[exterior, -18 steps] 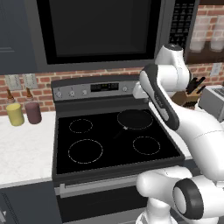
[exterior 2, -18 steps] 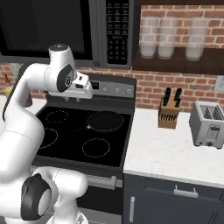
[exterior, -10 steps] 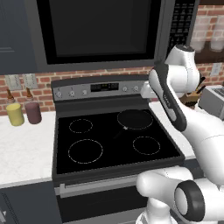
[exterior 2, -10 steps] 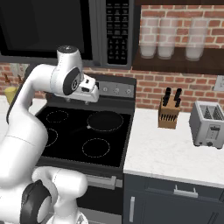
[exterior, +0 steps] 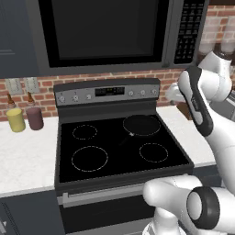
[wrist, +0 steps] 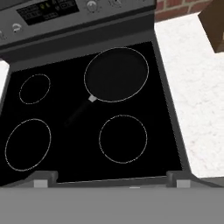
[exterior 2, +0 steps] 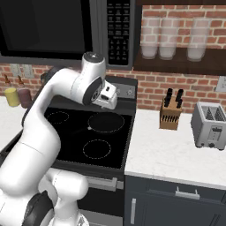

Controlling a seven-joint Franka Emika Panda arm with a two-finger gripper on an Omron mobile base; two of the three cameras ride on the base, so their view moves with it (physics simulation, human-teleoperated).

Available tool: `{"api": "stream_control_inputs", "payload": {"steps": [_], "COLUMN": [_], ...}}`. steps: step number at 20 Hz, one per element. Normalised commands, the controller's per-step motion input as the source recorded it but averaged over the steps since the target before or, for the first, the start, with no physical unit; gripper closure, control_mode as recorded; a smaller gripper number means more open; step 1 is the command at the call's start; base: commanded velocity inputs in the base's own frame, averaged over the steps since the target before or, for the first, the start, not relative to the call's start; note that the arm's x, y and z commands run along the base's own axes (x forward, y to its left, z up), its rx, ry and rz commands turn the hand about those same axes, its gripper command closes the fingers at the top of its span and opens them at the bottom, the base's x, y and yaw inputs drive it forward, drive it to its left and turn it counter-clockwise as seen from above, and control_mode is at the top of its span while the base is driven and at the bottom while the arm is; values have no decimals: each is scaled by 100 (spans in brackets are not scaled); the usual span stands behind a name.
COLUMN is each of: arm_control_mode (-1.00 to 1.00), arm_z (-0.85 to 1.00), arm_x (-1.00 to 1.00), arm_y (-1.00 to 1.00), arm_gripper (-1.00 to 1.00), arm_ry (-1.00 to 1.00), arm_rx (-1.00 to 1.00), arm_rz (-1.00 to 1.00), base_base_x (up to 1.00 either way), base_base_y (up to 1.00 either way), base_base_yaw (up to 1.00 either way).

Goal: Turn off the rear right burner of the stove.

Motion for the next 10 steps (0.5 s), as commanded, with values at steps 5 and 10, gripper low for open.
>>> {"api": "stream_control_inputs", "payload": {"steps": [5,10], "arm_control_mode": [-100,-100], "arm_z": [-15,-24], "arm_x": [-32,-54], "arm_y": [-1,0], "arm_gripper": [-100,-100], "arm_ry": [-20,-34], "arm_rx": [-1,0], "arm_rz": [5,8], "base_base_x": [0,0], "base_base_y": [0,0], "base_base_yaw": [0,0]}}
